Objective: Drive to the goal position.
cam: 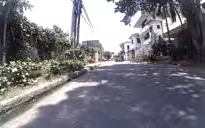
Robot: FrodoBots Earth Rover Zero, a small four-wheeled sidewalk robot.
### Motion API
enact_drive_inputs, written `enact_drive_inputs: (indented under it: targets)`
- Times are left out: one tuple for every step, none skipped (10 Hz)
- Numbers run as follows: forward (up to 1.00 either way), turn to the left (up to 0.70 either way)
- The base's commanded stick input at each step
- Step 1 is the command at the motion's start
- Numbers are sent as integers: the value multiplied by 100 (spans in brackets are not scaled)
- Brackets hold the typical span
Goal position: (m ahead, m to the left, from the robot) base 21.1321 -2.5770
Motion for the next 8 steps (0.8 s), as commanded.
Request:
enact_drive_inputs:
  targets:
    - [62,0]
    - [70,0]
    - [70,0]
    - [70,0]
    - [70,0]
    - [70,0]
    - [70,0]
    - [70,0]
